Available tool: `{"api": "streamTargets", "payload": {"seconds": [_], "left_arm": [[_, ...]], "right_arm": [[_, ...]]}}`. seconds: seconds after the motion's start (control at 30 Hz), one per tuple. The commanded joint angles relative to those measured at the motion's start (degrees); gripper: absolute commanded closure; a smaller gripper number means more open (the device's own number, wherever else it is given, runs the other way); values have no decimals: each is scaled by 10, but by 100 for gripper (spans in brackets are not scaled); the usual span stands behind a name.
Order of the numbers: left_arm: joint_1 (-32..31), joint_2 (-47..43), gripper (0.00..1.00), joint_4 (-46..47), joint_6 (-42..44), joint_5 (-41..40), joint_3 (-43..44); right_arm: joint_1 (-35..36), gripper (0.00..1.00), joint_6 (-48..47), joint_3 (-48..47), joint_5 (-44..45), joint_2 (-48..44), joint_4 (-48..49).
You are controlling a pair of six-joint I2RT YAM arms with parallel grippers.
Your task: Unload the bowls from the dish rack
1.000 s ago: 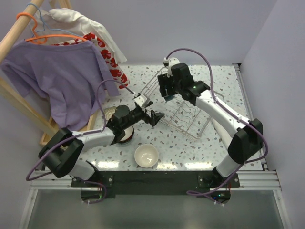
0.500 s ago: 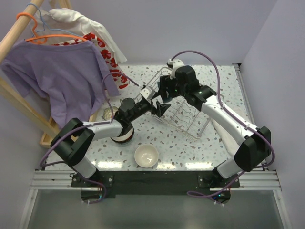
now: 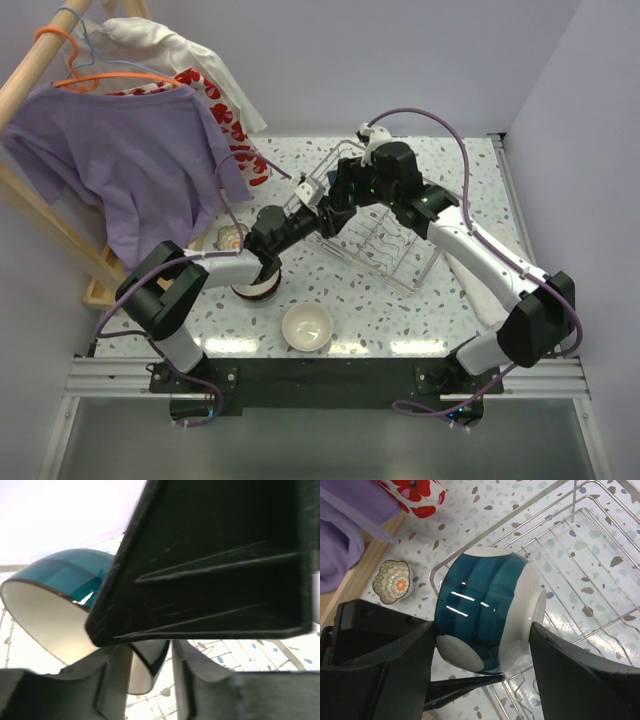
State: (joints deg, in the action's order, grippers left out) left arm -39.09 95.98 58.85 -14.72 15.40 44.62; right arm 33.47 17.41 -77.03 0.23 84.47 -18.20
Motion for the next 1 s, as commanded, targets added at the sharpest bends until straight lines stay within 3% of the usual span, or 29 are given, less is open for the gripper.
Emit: {"api": "streamTargets", "payload": {"seconds": [0.0, 0.17, 0.2, 0.43, 0.57, 0.77, 0.97], "left_arm": [[-2, -3, 65, 66, -17, 12, 11], [-2, -30, 96, 55, -2, 16, -3], [-2, -33, 100, 54, 0, 12, -11], [-2, -75, 100, 15, 23, 11, -28], [-2, -107, 100, -34, 41, 11, -23], [-2, -140, 100, -167, 78, -1, 14], [-2, -178, 100, -438, 117, 12, 114]], "right_arm": [[2, 75, 35, 6, -15, -45, 75], [2, 62, 47, 21, -11, -64, 84], [2, 54, 48, 24, -8, -69, 86], [2, 19, 62, 43, 27, -105, 88], [1, 7, 67, 52, 46, -138, 84], [2, 4, 48, 75, 55, -195, 75], [2, 4, -3, 119, 150, -263, 4]]}}
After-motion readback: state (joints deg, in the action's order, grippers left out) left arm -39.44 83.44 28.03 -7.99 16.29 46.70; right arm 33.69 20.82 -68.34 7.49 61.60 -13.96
